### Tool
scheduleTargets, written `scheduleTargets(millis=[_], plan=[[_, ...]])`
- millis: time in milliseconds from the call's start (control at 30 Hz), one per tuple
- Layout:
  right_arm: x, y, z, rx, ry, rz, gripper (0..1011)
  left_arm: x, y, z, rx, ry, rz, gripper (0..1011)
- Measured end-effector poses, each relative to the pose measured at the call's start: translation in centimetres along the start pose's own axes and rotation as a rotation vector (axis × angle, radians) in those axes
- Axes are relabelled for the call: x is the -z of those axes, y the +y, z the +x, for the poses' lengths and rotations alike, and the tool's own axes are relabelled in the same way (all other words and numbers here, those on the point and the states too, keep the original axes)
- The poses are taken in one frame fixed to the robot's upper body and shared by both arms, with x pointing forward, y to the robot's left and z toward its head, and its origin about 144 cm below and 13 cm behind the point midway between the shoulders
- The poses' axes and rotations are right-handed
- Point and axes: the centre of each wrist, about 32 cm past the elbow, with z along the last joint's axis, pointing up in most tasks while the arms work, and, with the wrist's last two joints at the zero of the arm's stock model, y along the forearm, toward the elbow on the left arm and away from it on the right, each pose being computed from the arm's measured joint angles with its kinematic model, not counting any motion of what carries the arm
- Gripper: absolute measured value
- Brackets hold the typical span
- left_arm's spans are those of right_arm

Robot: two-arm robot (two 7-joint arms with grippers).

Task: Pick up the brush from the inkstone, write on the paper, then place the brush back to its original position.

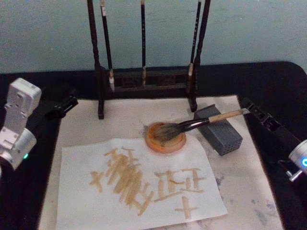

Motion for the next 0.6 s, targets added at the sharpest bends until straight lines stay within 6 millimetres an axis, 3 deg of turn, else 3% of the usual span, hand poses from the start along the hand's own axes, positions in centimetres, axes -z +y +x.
scheduleTargets(millis=[600], plan=[[0.61, 0.58, 0.59, -0.009, 0.112, -0.003, 1008, 0.00, 0.00, 0.00, 0.000, 0.000, 0.000, 1002]])
